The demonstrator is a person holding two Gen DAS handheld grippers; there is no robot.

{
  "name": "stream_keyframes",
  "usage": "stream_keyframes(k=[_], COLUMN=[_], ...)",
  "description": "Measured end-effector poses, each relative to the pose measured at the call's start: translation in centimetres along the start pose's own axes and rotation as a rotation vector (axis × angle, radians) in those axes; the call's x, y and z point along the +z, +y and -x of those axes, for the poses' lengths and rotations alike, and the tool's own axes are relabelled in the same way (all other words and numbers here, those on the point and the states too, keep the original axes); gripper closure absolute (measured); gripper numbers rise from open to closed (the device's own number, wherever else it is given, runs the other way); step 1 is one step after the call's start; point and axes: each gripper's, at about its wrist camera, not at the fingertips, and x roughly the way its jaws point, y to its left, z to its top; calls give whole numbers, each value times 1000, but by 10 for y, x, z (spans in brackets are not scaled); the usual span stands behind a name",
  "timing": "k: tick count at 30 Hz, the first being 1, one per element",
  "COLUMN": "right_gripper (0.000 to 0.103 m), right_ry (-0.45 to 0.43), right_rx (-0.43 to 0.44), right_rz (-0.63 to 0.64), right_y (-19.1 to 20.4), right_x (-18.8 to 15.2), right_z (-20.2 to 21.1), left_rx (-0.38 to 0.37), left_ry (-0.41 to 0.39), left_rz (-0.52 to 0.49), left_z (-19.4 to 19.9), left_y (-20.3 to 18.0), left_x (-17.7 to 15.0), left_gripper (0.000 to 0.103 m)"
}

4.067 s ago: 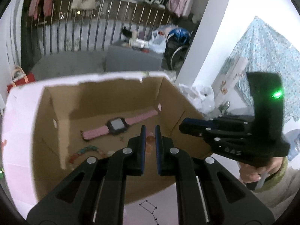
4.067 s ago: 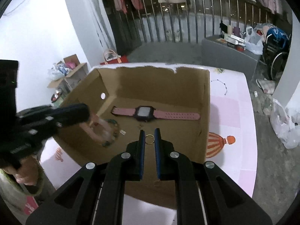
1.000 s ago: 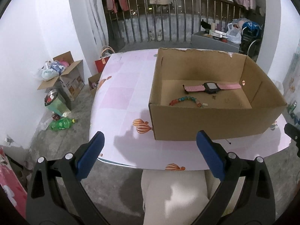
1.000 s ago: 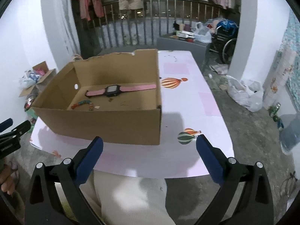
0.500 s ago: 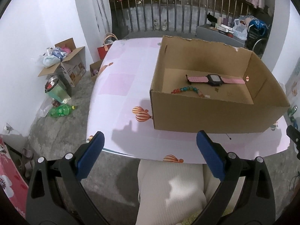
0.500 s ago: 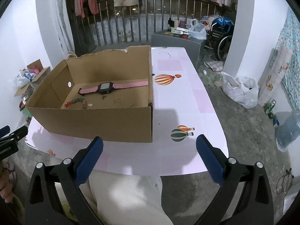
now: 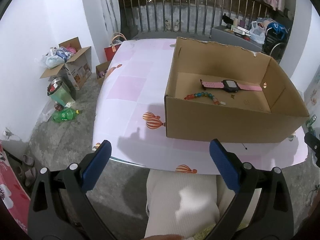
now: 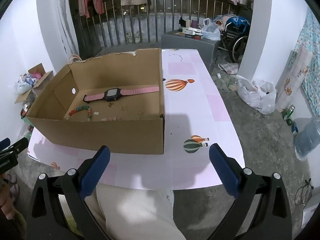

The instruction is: Organize jewelry

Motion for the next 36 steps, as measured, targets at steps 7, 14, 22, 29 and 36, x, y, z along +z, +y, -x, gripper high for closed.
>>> stream_keyframes(k=[7, 14, 22, 29, 36], right_gripper=[6, 6, 6, 6, 6], right_ry=[-13, -13, -12, -14, -13], right_rx=[-11, -10, -5, -5, -5], right_rz=[22, 27, 33, 33, 34], right_y=[4, 5, 7, 7, 7], right_x=[5, 6, 5, 5, 5], right_z=[2, 3, 4, 4, 4], left_rx=[-3, -2, -2, -2, -3], left_ry=[1, 1, 1, 0, 3], left_rz=[1, 1, 0, 0, 1], left_z=[-1, 0, 0, 0, 0], left_y=[0, 0, 0, -1, -1], left_x=[0, 0, 0, -1, -1], left_gripper=[8, 8, 8, 8, 8])
